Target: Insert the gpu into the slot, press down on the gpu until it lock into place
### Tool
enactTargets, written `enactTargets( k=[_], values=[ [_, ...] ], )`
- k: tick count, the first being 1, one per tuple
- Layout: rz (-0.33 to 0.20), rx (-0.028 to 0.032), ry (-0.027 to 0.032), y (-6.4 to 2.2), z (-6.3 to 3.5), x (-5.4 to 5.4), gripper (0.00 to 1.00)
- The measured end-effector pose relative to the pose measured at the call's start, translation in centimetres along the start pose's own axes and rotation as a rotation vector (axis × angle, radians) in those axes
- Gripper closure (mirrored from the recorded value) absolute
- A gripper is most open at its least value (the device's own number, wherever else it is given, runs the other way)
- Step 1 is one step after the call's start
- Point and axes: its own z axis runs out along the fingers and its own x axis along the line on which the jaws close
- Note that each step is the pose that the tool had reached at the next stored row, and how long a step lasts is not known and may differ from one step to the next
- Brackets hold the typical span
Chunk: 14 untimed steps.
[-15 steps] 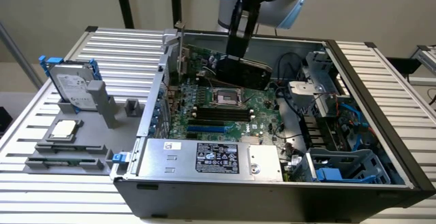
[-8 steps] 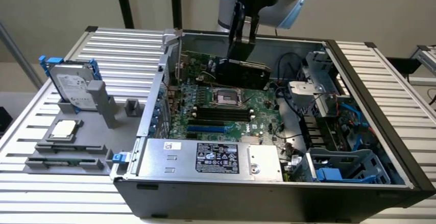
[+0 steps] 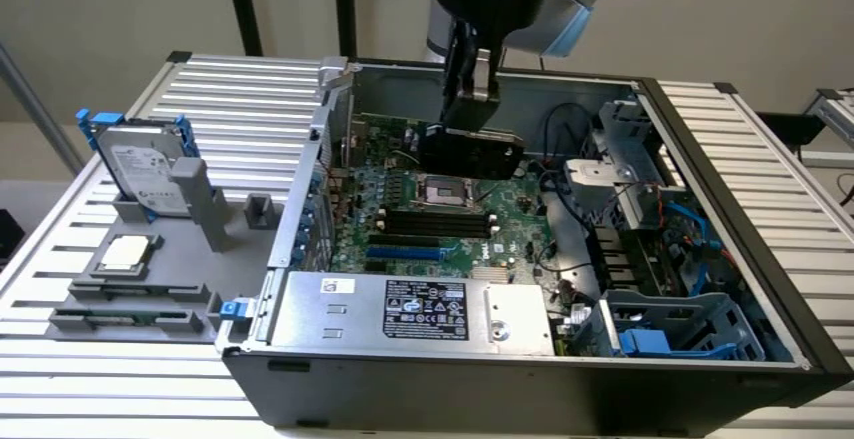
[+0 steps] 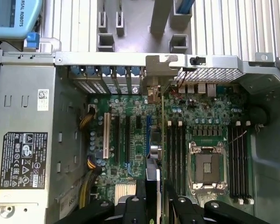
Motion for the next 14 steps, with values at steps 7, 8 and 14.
enactTargets(
  k=[7, 8, 14],
  values=[
    [-0.001, 0.0113, -0.0032, 0.43, 1.17, 0.4, 0.74],
    [-0.001, 0.0159, -0.0038, 0.45, 1.29, 0.5, 0.74],
    [-0.001, 0.0291, -0.0055, 1.46, 2.36, 0.8, 0.74]
  ],
)
